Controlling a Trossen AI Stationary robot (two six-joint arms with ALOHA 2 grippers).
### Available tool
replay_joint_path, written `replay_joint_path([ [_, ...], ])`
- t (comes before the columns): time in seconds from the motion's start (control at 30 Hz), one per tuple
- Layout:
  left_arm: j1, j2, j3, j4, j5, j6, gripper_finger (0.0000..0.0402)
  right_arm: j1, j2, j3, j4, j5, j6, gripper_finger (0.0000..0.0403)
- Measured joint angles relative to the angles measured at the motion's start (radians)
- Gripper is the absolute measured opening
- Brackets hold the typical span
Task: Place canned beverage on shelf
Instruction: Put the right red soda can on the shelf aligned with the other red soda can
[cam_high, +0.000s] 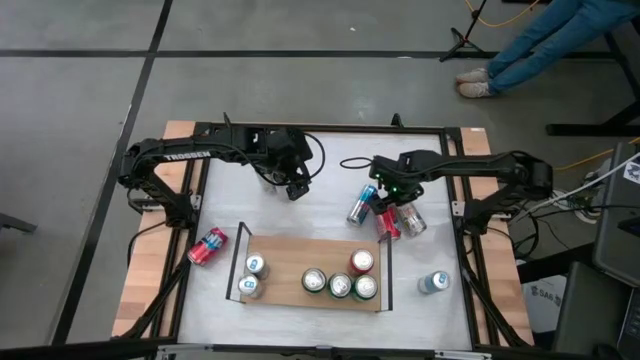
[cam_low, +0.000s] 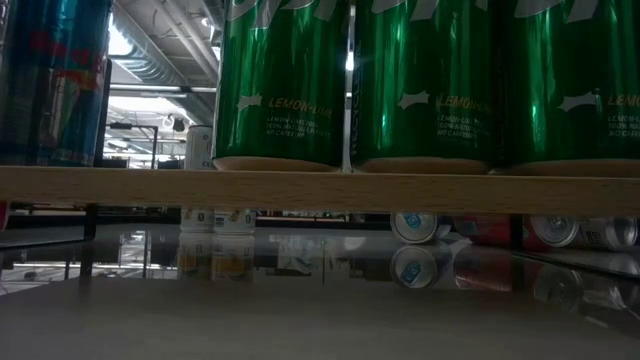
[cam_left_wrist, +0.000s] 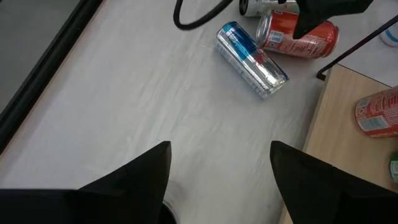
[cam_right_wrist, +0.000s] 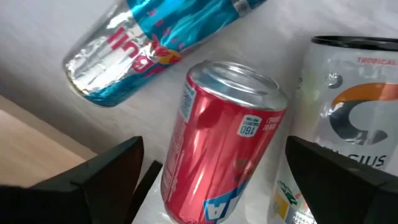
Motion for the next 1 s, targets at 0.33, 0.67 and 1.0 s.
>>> replay_joint_path([
  [0.33,0.000,0.000,0.000,0.000,0.000,0.000,0.0264,0.000,0.079,0.000,0.004,-0.020,0.001,0.0381],
  [0.67,0.000,0.000,0.000,0.000,0.000,0.000,0.0264,0.000,0.132,0.000,0.011,-0.027,0.001,0.0381],
  [1.0,0.000,0.000,0.000,0.000,0.000,0.014,0.0264,0.000,0.143,0.000,0.047,-0.019,0.001,0.0348],
])
